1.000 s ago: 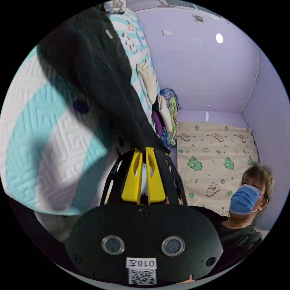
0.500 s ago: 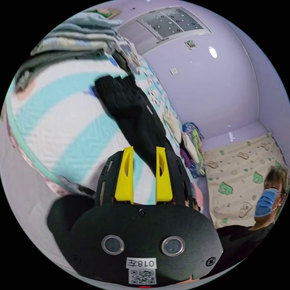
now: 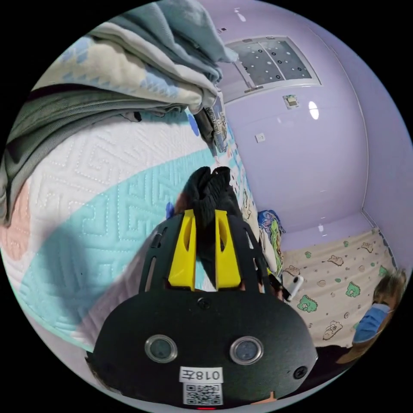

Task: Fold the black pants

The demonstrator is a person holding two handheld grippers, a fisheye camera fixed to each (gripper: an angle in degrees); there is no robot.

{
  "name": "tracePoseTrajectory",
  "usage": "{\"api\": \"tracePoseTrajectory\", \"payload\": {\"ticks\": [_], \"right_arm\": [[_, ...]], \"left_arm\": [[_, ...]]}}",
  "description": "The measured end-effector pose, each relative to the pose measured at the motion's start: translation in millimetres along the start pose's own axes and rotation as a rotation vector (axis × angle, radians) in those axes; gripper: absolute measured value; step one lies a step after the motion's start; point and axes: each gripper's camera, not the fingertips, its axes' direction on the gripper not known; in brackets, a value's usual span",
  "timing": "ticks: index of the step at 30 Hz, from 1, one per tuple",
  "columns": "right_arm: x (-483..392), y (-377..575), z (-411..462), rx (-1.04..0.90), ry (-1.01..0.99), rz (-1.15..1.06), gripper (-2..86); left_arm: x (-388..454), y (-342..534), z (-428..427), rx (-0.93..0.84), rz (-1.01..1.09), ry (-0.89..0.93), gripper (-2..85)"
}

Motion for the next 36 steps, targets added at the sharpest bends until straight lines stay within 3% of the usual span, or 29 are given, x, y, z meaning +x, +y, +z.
{"api": "tracePoseTrajectory", "payload": {"ticks": [6,19,22,26,32,36], "right_arm": [[-46.2,-38.6,85.4,-0.213,0.232,-0.187,7.8],[-113.7,-38.6,113.3,-0.247,0.426,-0.436,5.5],[-114.2,-38.4,120.5,-0.296,0.432,-0.431,2.0],[-114.8,-44.9,92.8,-0.194,0.47,-0.386,0.6],[-80.6,-40.1,118.1,-0.31,0.429,-0.285,2.7],[-52.8,-10.3,70.4,-0.137,0.294,-0.06,7.9]], "left_arm": [[6.9,27.1,-22.0,0.003,0.193,-0.047,6.3],[-56.9,79.5,4.5,-0.017,0.189,-0.06,6.3],[-68.4,86.8,8.1,-0.012,0.196,-0.009,6.3],[-67.0,92.7,13.5,-0.007,0.253,-0.001,6.3],[-79.4,103.5,33.4,-0.01,0.26,-0.026,6.2],[-97.9,110.8,37.6,0.005,0.224,0.025,6.3]]}}
